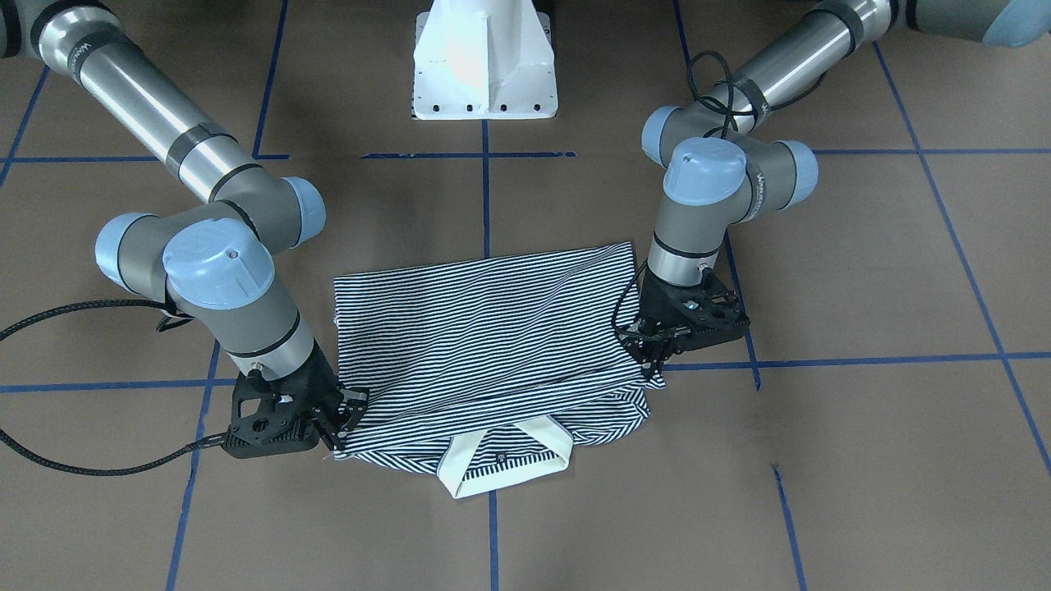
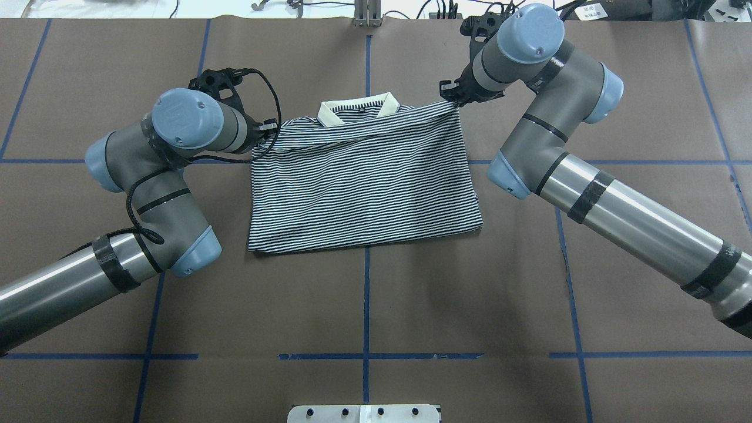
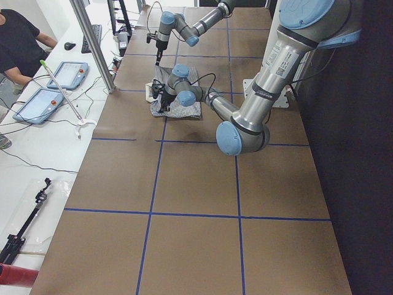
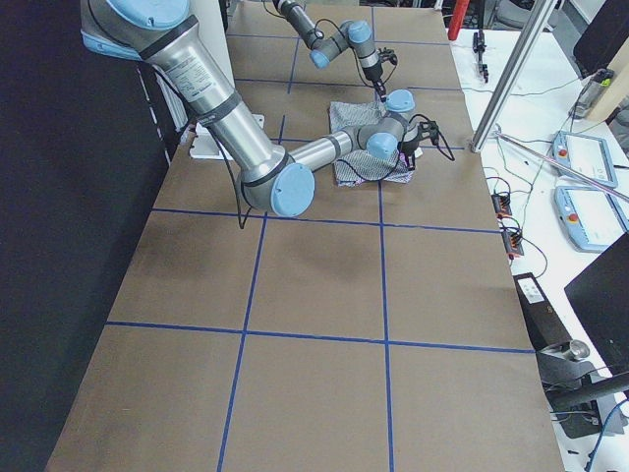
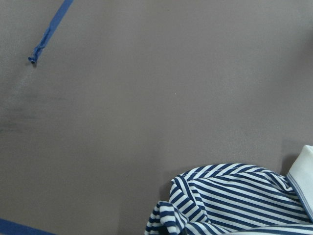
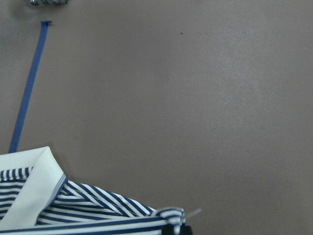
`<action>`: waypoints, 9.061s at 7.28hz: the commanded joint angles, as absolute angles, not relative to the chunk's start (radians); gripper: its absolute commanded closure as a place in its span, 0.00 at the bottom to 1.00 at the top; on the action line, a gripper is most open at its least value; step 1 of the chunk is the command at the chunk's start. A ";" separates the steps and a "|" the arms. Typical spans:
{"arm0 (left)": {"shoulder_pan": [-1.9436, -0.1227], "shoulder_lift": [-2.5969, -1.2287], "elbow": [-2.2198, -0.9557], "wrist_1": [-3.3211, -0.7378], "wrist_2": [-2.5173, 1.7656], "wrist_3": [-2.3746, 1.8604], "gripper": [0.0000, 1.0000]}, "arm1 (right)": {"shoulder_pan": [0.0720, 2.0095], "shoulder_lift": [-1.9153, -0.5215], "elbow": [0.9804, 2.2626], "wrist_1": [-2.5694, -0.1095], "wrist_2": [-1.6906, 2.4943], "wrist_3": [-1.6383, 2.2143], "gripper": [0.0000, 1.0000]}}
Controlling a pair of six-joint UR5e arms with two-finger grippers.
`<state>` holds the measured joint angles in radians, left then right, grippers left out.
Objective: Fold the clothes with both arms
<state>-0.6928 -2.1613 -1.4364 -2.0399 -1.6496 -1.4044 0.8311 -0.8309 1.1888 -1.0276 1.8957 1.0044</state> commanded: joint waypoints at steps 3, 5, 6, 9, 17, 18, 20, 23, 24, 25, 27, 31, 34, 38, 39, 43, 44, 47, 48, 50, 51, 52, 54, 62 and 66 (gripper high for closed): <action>-0.756 -2.168 -1.437 -2.031 -1.663 -1.402 0.00 | 0.833 -0.870 1.210 -0.988 1.962 1.012 0.00; -0.771 -2.166 -1.457 -2.026 -1.707 -1.404 0.00 | 0.831 -0.995 1.357 -1.017 2.023 1.078 0.00; -0.773 -2.161 -1.477 -2.020 -1.710 -1.404 0.00 | 0.800 -1.044 1.462 -1.096 2.019 1.166 0.00; -0.772 -2.152 -1.578 -1.944 -1.710 -1.408 0.00 | 0.655 -1.109 1.609 -1.232 1.912 1.325 0.00; -0.772 -2.149 -1.597 -1.934 -1.710 -1.414 0.00 | 0.591 -1.161 1.651 -1.264 1.902 1.341 0.35; -0.772 -2.149 -1.603 -1.934 -1.710 -1.414 0.00 | 0.591 -1.163 1.651 -1.266 1.902 1.341 0.77; -0.772 -2.149 -1.605 -1.933 -1.709 -1.414 0.00 | 0.586 -1.163 1.651 -1.266 1.904 1.341 1.00; -0.770 -2.149 -1.605 -1.934 -1.710 -1.414 0.00 | 0.589 -1.187 1.699 -1.266 1.904 1.339 1.00; -0.770 -2.151 -1.606 -1.934 -1.710 -1.414 0.00 | 0.588 -1.218 1.742 -1.281 1.922 1.339 1.00; -0.770 -2.151 -1.614 -1.933 -1.710 -1.414 0.00 | 0.575 -1.262 1.808 -1.293 1.965 1.341 1.00; -0.766 -2.151 -1.659 -1.883 -1.710 -1.414 0.00 | 0.467 -1.449 1.969 -1.293 1.994 1.359 1.00; -0.747 -2.152 -1.755 -1.794 -1.727 -1.411 0.00 | 0.280 -1.673 2.135 -1.287 2.129 1.425 1.00; -0.671 -2.141 -1.854 -1.685 -1.853 -1.420 0.00 | 0.308 -1.637 2.151 -1.278 2.120 1.427 0.00; -0.337 -2.094 -1.832 -1.692 -1.774 -1.842 0.00 | 0.589 -1.455 2.143 -1.279 2.111 1.416 0.00; -0.322 -2.098 -1.819 -1.712 -1.769 -1.874 0.00 | 0.613 -1.445 2.134 -1.279 2.102 1.413 0.00; -0.287 -2.108 -1.760 -1.752 -1.737 -1.910 0.02 | 0.617 -1.431 2.132 -1.279 2.074 1.413 0.00; -0.288 -2.106 -1.755 -1.753 -1.736 -1.911 0.06 | 0.617 -1.431 2.126 -1.279 2.072 1.414 0.00; -0.288 -2.100 -1.762 -1.753 -1.735 -1.905 0.58 | 0.624 -1.428 2.128 -1.279 2.074 1.416 0.00; -0.288 -2.102 -1.767 -1.752 -1.735 -1.902 0.89 | 0.627 -1.428 2.129 -1.279 2.075 1.416 0.00; -0.288 -2.102 -1.776 -1.753 -1.735 -1.896 1.00 | 0.629 -1.428 2.128 -1.279 2.075 1.417 0.00; -0.291 -2.102 -1.787 -1.750 -1.735 -1.896 1.00 | 0.640 -1.430 2.128 -1.279 2.075 1.420 0.00; -0.317 -2.100 -1.796 -1.749 -1.736 -1.896 1.00 | 0.644 -1.430 2.128 -1.279 2.075 1.420 0.00; -0.408 -2.099 -1.789 -1.744 -1.736 -1.869 1.00 | 0.670 -1.430 2.126 -1.279 2.079 1.420 0.00; -0.656 -2.279 -1.446 -1.907 -1.573 -1.536 1.00 | 0.689 -1.431 2.126 -1.281 2.072 1.425 0.00; -0.657 -2.416 -1.077 -2.349 -1.375 -1.461 1.00 | 0.686 -1.430 2.111 -1.279 2.054 1.425 0.00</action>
<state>-0.6560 -2.3874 -1.1766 -2.1969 -1.4244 -1.4899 0.6874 -1.4310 2.1184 -1.2799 2.0570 1.4252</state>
